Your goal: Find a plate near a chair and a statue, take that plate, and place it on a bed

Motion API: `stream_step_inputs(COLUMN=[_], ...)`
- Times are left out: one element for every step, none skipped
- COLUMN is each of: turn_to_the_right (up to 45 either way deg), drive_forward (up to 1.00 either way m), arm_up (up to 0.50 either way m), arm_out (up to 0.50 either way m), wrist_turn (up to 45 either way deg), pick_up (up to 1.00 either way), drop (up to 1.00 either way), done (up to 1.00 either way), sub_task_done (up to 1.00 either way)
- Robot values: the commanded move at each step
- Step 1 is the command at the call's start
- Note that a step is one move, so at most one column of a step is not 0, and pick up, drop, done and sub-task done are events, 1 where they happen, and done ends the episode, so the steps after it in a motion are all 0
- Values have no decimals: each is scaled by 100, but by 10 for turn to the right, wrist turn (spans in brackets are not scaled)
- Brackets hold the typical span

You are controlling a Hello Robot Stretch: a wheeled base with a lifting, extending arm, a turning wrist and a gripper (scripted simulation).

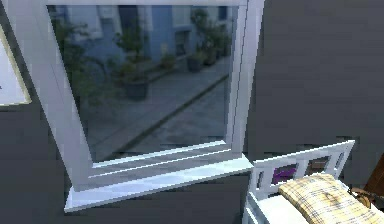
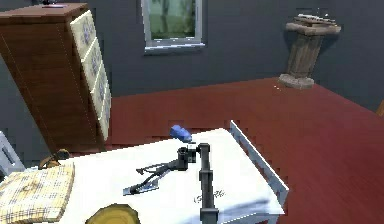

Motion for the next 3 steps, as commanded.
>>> stream_step_inputs(turn_to_the_right=[0, 0, 0], drive_forward=[0, 0, 0], arm_up=[10, 0, 0], arm_out=[0, -8, 0], wrist_turn=[0, 0, 0], pick_up=[0, 0, 0], drop=[0, 0, 0], done=[0, 0, 100], sub_task_done=[0, 0, 0])
